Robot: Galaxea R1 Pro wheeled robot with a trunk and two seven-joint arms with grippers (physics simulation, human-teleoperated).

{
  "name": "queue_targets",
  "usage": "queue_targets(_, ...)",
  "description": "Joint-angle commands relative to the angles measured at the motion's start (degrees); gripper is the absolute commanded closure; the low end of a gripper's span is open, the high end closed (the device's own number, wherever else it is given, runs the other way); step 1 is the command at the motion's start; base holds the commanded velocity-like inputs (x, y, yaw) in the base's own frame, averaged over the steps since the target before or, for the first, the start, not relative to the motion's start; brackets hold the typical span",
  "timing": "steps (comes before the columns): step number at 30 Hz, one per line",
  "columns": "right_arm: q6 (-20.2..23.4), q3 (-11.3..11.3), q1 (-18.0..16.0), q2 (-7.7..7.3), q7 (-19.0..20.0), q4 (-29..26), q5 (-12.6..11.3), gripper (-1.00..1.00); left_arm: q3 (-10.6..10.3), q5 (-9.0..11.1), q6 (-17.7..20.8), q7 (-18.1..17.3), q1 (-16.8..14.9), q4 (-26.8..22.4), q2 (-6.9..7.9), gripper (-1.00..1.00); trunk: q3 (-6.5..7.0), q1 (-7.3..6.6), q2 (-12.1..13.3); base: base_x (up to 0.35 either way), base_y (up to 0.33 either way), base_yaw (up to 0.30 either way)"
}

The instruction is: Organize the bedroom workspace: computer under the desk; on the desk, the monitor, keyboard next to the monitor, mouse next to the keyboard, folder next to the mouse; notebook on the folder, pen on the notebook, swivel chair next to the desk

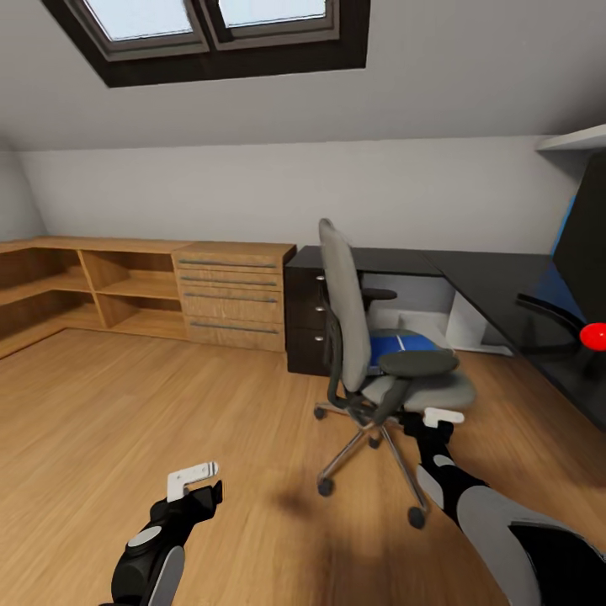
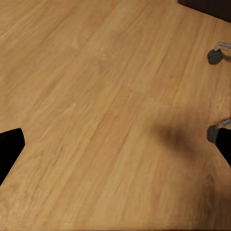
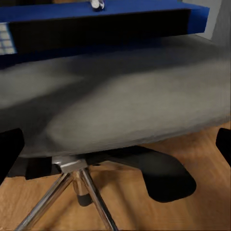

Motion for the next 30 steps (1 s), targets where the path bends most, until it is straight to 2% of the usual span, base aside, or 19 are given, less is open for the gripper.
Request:
queue_targets(1, -0.25, -0.20, -0.03, 0.22, 0.17, 0.05, 0.03, -1.00, -0.07, 0.60, 0.15, 0.53, -0.05, -0.04, 0.00, -1.00, -0.01, -0.03, -0.02, -0.073, 0.000, 0.256)
queue_targets(21, -0.30, -0.17, -0.03, 0.59, 0.17, -0.08, 0.13, -1.00, -0.15, 0.52, 0.15, 0.56, -0.05, 0.74, 0.00, -1.00, 0.76, -0.03, -0.02, -0.005, 0.000, 0.253)
queue_targets(25, -0.36, -0.19, -0.03, 0.39, 0.17, -0.20, 0.13, -1.00, -0.15, 0.52, 0.15, 0.52, -0.05, 0.75, 0.00, -1.00, 0.81, -0.03, -0.02, 0.000, 0.000, 0.036)
queue_targets(30, -0.26, -0.20, -0.03, 0.18, 0.17, -0.29, 0.13, -1.00, -0.13, 0.51, 0.15, 0.52, -0.05, 0.75, 0.00, -1.00, 0.98, -0.03, -0.02, 0.000, 0.000, -0.188)
